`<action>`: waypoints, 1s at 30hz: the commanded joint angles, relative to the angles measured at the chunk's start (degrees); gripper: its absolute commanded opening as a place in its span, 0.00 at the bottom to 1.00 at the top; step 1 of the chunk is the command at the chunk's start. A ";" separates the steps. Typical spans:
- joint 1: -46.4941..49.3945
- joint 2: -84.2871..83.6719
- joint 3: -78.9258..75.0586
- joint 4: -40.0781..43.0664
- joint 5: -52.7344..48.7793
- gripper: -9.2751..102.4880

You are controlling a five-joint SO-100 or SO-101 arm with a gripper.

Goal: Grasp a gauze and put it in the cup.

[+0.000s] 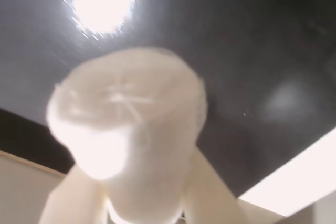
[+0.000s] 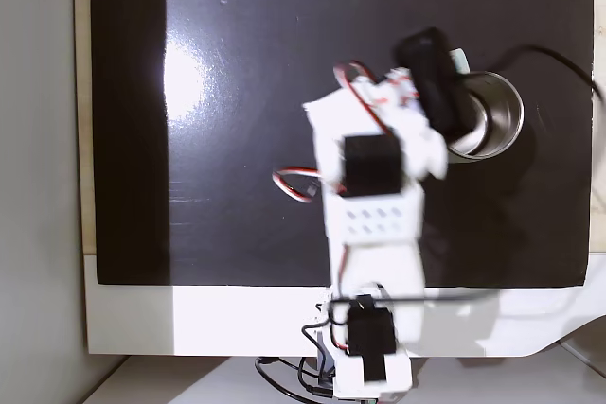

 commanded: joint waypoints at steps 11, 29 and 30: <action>22.59 2.37 -13.54 -0.35 0.26 0.08; 31.11 -2.99 -8.79 -8.53 0.00 0.08; 31.11 -3.08 -7.65 -9.67 0.00 0.08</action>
